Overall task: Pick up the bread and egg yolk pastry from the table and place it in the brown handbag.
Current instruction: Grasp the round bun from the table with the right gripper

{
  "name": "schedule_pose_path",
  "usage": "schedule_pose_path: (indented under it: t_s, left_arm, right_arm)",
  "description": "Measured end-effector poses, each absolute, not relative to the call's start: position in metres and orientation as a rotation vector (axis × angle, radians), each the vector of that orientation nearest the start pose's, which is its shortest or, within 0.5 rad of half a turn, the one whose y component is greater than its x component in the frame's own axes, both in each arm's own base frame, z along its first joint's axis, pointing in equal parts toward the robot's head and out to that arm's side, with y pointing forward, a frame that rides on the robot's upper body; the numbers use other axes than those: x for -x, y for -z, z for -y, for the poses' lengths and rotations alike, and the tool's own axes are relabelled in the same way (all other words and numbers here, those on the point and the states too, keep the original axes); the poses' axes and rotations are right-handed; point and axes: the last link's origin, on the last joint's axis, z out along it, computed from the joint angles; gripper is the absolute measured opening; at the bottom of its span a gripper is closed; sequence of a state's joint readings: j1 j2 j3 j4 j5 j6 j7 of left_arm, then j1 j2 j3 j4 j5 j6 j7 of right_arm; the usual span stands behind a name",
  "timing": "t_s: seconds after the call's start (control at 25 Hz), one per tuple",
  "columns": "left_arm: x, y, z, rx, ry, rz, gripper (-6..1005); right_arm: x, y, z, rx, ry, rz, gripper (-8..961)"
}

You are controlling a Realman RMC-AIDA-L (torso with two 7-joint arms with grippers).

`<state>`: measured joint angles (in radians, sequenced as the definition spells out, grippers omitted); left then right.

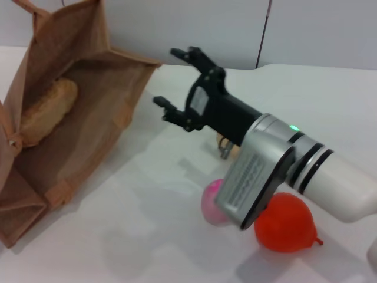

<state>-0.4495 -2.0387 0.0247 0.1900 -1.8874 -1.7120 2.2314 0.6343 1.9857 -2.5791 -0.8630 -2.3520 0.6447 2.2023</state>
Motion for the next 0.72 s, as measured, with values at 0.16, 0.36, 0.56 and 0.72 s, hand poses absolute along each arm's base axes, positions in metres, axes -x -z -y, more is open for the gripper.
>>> schedule_pose_path:
  t_s: [0.16,0.36,0.56,0.72]
  left_arm:
    - [0.319,-0.112,-0.308,1.321,1.426,0.44,119]
    - [0.317,-0.109,-0.311,1.339,1.426,0.445,119]
    - [0.315,-0.108,-0.314,1.346,1.43,0.444,119]
    - [0.314,-0.108,-0.315,1.351,1.429,0.446,119]
  right_arm:
    - [-0.141,0.116,-0.358,2.167,-0.323,0.522,874]
    - [-0.164,0.108,-0.376,2.31,-0.163,0.289,865]
    - [-0.167,0.103,-0.372,2.433,-0.052,0.187,856]
    - [-0.171,0.103,-0.371,2.489,0.051,0.138,849]
